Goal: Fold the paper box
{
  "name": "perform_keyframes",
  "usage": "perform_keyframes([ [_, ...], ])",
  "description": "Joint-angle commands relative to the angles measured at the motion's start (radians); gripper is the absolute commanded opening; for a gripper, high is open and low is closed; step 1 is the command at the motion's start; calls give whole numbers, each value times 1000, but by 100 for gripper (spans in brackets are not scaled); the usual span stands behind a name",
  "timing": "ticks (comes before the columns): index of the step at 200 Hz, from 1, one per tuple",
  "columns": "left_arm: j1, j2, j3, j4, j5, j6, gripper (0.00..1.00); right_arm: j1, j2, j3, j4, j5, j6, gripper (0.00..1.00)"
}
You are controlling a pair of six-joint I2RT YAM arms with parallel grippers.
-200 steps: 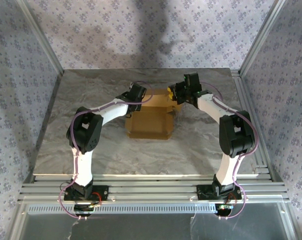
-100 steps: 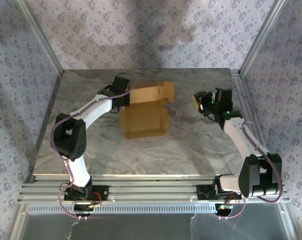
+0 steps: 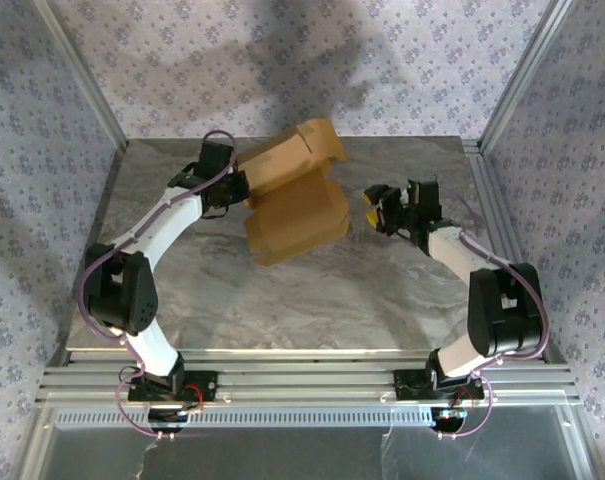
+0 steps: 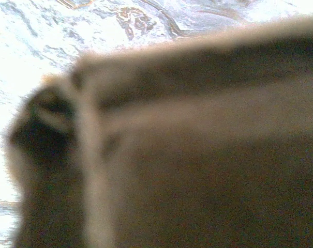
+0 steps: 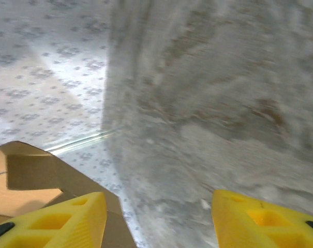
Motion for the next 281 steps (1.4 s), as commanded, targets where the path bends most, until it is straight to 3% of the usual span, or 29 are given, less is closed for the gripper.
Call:
perform_keyframes([
  [1, -1, -41, -13, 59, 129, -117, 0, 15, 52, 107, 79, -33, 61, 60],
  [86, -1, -52, -22, 93, 175, -176, 0, 76, 192, 380, 36, -66, 76, 60],
  [199, -3, -55, -5, 90, 181, -169, 0, 115, 236, 485, -82, -68, 1, 52],
  [247, -4, -59, 9, 83, 180, -172, 0, 130, 236, 506, -142, -61, -40, 42],
  [281, -4, -55, 14, 76, 178, -176, 0, 146, 217, 523, -199, -49, -102, 43],
])
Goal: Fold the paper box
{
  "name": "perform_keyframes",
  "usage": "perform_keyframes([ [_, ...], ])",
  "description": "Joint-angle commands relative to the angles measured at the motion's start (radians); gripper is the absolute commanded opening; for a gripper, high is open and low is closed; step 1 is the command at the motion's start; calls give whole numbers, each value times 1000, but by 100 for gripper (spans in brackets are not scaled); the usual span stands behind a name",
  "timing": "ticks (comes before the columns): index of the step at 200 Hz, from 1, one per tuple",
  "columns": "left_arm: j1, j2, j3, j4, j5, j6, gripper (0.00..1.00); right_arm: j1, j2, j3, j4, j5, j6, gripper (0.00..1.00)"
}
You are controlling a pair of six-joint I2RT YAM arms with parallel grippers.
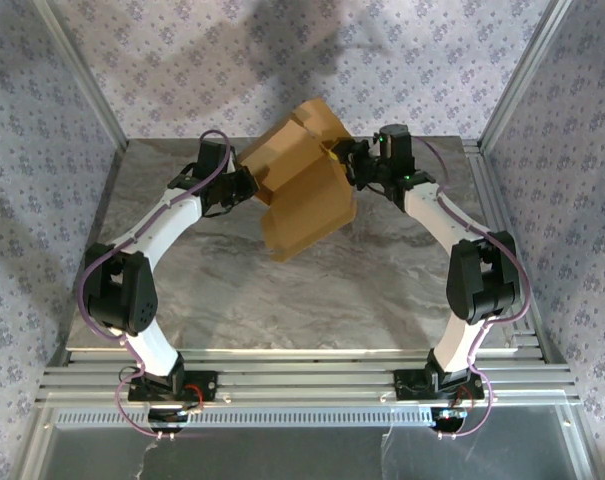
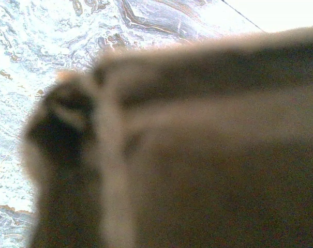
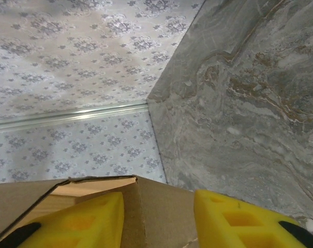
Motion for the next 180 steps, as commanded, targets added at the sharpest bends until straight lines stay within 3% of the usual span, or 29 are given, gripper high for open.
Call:
perform_keyframes([
  [1, -5, -51, 31, 3, 23, -12, 0, 18, -12, 45, -71, 5, -74, 43],
  [21, -6, -48, 39, 0, 24, -15, 0, 23, -32, 47, -102, 17, -113, 47],
  [56, -7, -46, 50, 2, 32, -19, 0, 27, -24, 59, -151, 21, -144, 43],
  [97, -7, -51, 58, -11, 34, -14, 0, 50, -10, 102, -210, 54, -195, 27],
  [138, -6, -53, 61, -17, 31, -18, 0, 95, -28, 158, -363, 159, -277, 0],
  [180, 5, -50, 56, -9, 24, -35, 0, 133, -107, 151, -443, 286, -311, 0],
])
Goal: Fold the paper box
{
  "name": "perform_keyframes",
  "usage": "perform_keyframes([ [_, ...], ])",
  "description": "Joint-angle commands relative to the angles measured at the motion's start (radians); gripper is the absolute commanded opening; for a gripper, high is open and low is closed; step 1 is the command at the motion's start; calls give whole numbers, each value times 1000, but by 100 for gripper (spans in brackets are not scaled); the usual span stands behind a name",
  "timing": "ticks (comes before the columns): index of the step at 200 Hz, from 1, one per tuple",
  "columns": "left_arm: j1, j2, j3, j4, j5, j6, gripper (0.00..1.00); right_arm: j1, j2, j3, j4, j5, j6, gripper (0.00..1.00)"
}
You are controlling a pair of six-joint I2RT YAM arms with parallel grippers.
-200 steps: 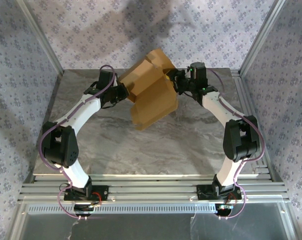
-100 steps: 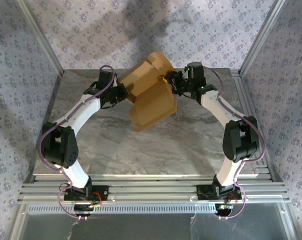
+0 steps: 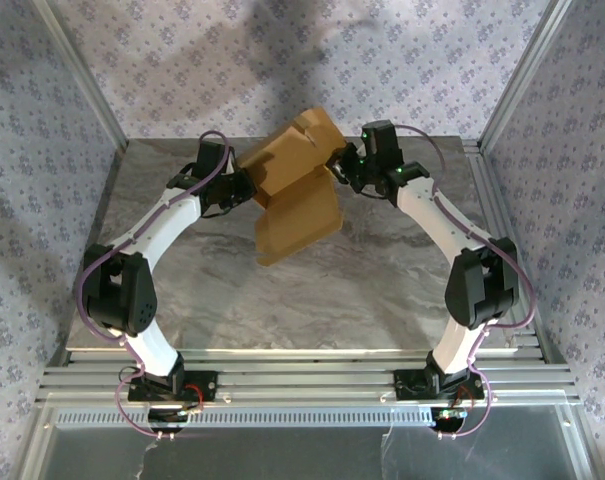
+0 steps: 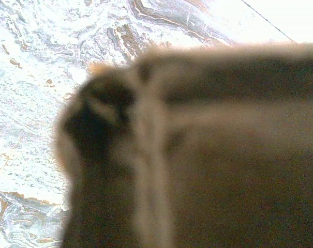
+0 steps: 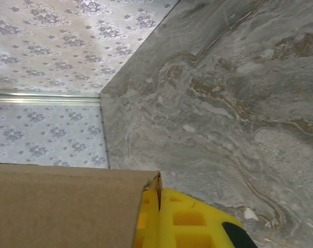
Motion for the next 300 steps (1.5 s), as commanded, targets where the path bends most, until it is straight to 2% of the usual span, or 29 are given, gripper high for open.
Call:
perform_keyframes([
  [1, 3, -46, 49, 38, 24, -32, 0, 36, -74, 21, -114, 87, -54, 0],
  [71, 32, -32, -6, 100, 9, -84, 0, 173, -188, 34, -204, 311, -32, 0],
  [118, 51, -23, -31, 149, 27, -116, 0, 286, -193, 107, -283, 421, -30, 0],
  [170, 62, -11, -8, 127, 54, -112, 0, 329, -173, 121, -297, 459, -26, 0],
  [187, 69, -14, -11, 153, 99, -94, 0, 317, -170, 130, -328, 454, -36, 0],
  [203, 84, -9, -18, 209, 203, -64, 0, 299, -175, 141, -331, 442, -71, 0],
  [225, 111, 1, -17, 196, 315, 26, 0, 260, -185, 148, -307, 383, -143, 0],
  [246, 139, -12, -50, 225, 368, 45, 0, 235, -184, 151, -283, 311, -189, 14],
  [272, 162, -24, -80, 310, 411, 52, 0, 259, -224, 143, -273, 319, -249, 43],
  [284, 172, -13, -66, 311, 445, 69, 0, 272, -258, 141, -275, 349, -283, 50],
  [300, 180, -2, -43, 305, 491, 96, 0, 277, -305, 142, -279, 379, -327, 54],
])
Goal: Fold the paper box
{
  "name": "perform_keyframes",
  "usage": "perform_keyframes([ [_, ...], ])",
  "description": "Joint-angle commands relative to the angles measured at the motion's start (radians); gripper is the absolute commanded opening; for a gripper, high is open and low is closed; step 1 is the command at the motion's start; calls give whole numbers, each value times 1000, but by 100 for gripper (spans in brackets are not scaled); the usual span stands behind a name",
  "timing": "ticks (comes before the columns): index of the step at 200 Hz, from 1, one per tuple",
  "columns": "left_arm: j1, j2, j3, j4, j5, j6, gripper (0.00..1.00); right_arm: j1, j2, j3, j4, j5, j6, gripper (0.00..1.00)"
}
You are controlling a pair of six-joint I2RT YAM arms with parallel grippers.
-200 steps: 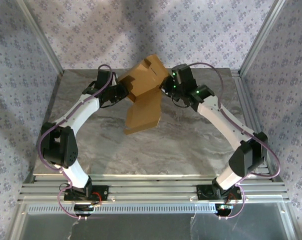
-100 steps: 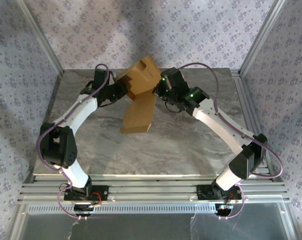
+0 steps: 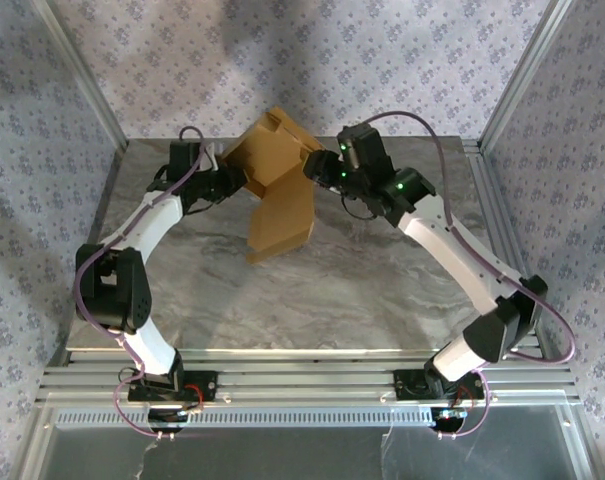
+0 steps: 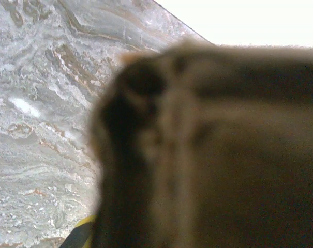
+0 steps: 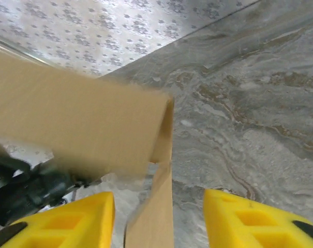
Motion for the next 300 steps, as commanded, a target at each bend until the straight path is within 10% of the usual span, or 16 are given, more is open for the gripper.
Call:
perform_keyframes([
  [1, 15, 4, 40, 66, 108, 51, 0, 16, -103, 19, -10, 29, -106, 55],
  [57, 18, 40, 122, -24, 190, 146, 0, -106, -227, 14, 3, -10, -241, 59],
  [107, 8, 89, 248, -255, 201, 290, 0, -442, -130, 71, 85, -606, -210, 53],
  [204, -45, 171, 390, -496, 183, 406, 0, -448, 235, 330, 132, -1043, -184, 36],
  [257, -47, 207, 446, -604, 154, 411, 0, -420, 175, 265, 58, -1025, -322, 54],
  [300, -53, 218, 499, -684, 67, 389, 0, -353, 40, 230, -114, -502, -581, 62],
])
